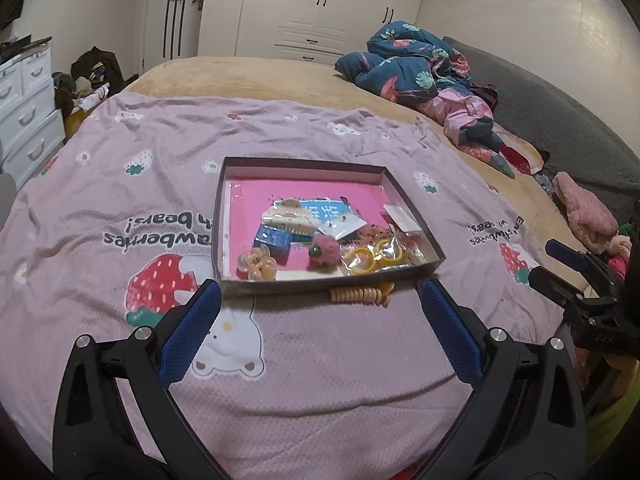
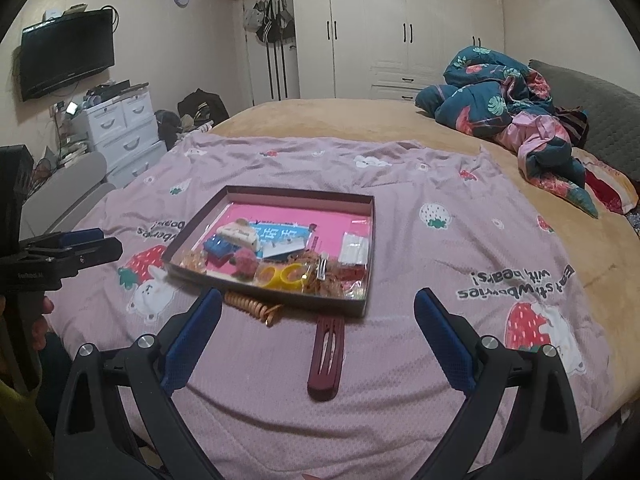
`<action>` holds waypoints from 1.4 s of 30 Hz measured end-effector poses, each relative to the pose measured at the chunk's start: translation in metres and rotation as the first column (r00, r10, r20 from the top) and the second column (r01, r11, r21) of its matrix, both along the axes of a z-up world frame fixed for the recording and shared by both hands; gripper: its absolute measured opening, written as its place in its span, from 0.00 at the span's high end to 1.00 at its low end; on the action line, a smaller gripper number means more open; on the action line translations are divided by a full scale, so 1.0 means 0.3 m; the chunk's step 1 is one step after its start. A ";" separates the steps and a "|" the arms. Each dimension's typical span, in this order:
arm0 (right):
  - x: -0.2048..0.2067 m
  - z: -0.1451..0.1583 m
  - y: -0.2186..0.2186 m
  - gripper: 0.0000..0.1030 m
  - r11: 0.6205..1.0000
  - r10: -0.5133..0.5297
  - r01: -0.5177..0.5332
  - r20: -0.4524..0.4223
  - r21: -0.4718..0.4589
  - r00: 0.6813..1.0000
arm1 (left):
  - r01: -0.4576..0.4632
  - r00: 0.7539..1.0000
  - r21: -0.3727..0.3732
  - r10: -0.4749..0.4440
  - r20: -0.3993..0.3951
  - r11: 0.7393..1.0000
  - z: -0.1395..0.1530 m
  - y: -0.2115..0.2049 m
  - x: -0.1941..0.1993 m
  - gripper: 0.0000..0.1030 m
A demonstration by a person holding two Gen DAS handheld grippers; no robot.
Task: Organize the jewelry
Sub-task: 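Withdraw both tools from the tray toward the remaining jewelry, then grasp the peach coiled hair tie with the left tool while the right tool grasps the maroon clip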
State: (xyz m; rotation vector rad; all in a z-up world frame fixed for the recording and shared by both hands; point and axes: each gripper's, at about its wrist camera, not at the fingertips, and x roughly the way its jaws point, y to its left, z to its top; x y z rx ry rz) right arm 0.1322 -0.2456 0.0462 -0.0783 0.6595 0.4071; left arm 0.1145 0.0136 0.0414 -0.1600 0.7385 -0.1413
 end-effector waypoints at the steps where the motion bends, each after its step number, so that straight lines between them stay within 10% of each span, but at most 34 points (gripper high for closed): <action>1: -0.006 -0.005 0.001 0.06 1.000 0.001 -0.001 -0.003 -0.002 1.000 | 0.002 1.000 0.003 -0.002 -0.004 1.000 -0.007 -0.004 -0.005 0.09; 31: 0.025 -0.332 0.062 0.08 0.994 0.028 -0.046 -0.178 -0.097 0.984 | 0.041 0.986 0.034 -0.035 -0.163 0.999 -0.257 -0.086 0.052 0.09; 42: 0.138 -0.450 0.057 0.28 0.997 -0.011 -0.012 -0.280 -0.081 0.960 | 0.084 0.975 0.006 -0.081 -0.207 0.996 -0.336 -0.161 0.183 0.09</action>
